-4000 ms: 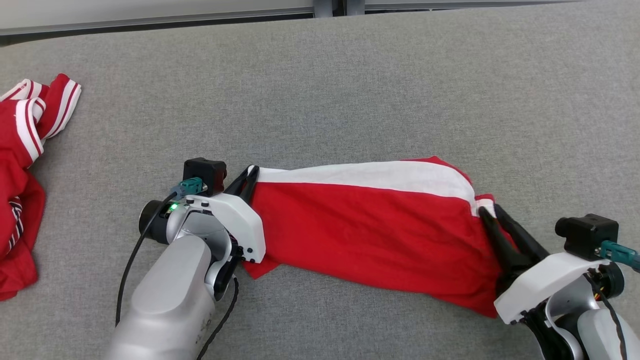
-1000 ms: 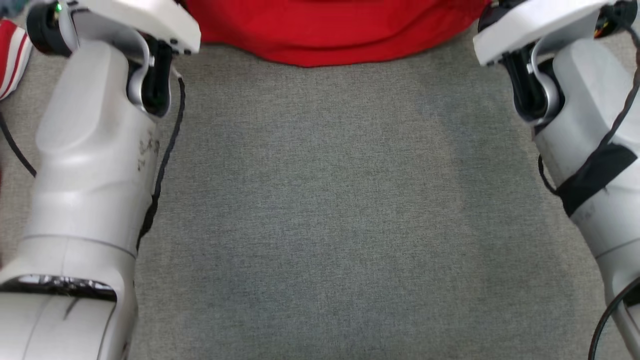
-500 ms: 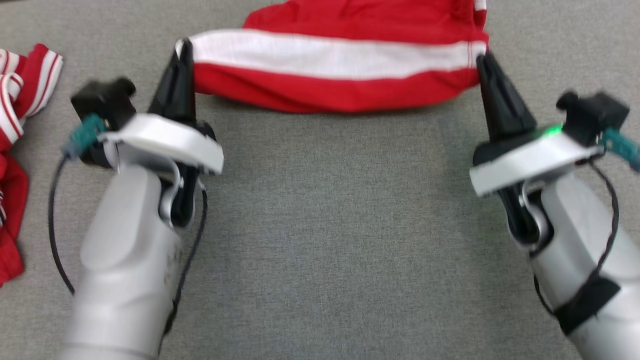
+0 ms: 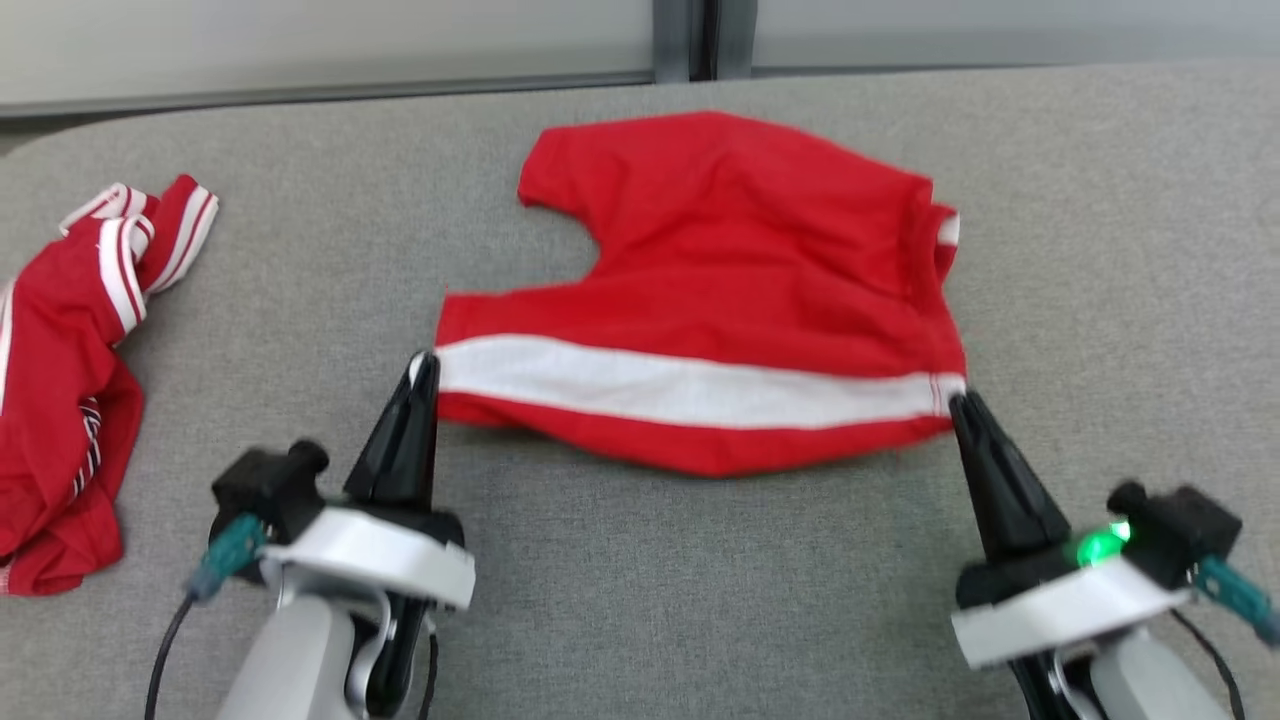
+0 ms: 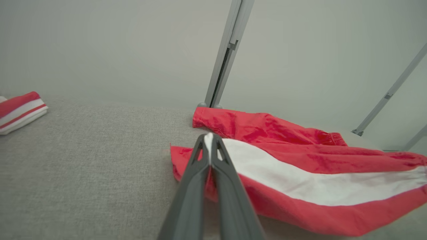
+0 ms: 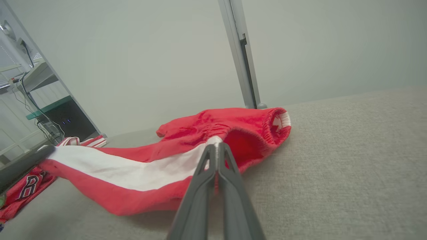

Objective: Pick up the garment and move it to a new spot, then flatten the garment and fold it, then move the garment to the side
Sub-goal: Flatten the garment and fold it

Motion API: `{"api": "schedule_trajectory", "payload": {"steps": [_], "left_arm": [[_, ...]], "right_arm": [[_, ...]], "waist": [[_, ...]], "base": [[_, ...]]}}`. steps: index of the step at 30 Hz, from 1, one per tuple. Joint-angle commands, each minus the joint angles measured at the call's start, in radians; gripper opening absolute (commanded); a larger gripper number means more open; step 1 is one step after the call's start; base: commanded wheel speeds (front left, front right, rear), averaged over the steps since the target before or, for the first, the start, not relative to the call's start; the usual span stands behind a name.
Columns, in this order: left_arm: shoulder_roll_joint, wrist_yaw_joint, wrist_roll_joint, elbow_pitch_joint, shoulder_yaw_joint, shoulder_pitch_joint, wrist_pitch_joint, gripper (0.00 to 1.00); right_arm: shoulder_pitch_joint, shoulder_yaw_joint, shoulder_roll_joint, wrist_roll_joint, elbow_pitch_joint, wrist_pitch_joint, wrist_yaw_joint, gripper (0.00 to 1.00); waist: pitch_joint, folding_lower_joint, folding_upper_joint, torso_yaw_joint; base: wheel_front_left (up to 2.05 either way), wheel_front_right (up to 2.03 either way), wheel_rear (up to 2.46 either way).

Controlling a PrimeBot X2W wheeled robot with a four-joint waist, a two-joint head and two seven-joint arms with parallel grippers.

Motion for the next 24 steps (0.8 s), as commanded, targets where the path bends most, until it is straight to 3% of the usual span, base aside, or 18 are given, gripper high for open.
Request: {"api": "schedule_trajectory", "payload": {"steps": [1,9,16,24], "left_arm": [[0.005,0.001,0.0,-0.04,0.014,0.055,-0.001,0.0],[0.022,0.042,-0.014,-0.2,0.025,0.25,0.028,0.0],[0.059,0.089,-0.011,-0.369,0.018,0.403,0.127,0.0],[0.064,0.124,-0.021,-0.489,0.015,0.48,0.182,0.0]], "right_arm": [[0.06,-0.008,-0.01,-0.015,-0.028,-0.005,0.0,0.0],[0.241,-0.041,0.001,-0.04,-0.151,0.04,0.0,0.0],[0.37,-0.067,0.028,-0.058,-0.246,0.106,0.0,0.0],[0.45,-0.101,0.051,-0.059,-0.3,0.159,0.0,0.0]], "waist": [[-0.036,0.0,0.0,-0.003],[-0.096,0.0,0.0,-0.009],[-0.142,0.0,0.0,-0.015],[-0.168,0.0,0.0,-0.02]], "base": [[0.0,0.0,0.0],[0.0,0.0,0.0],[0.0,0.0,0.0],[0.0,0.0,0.0]]}}
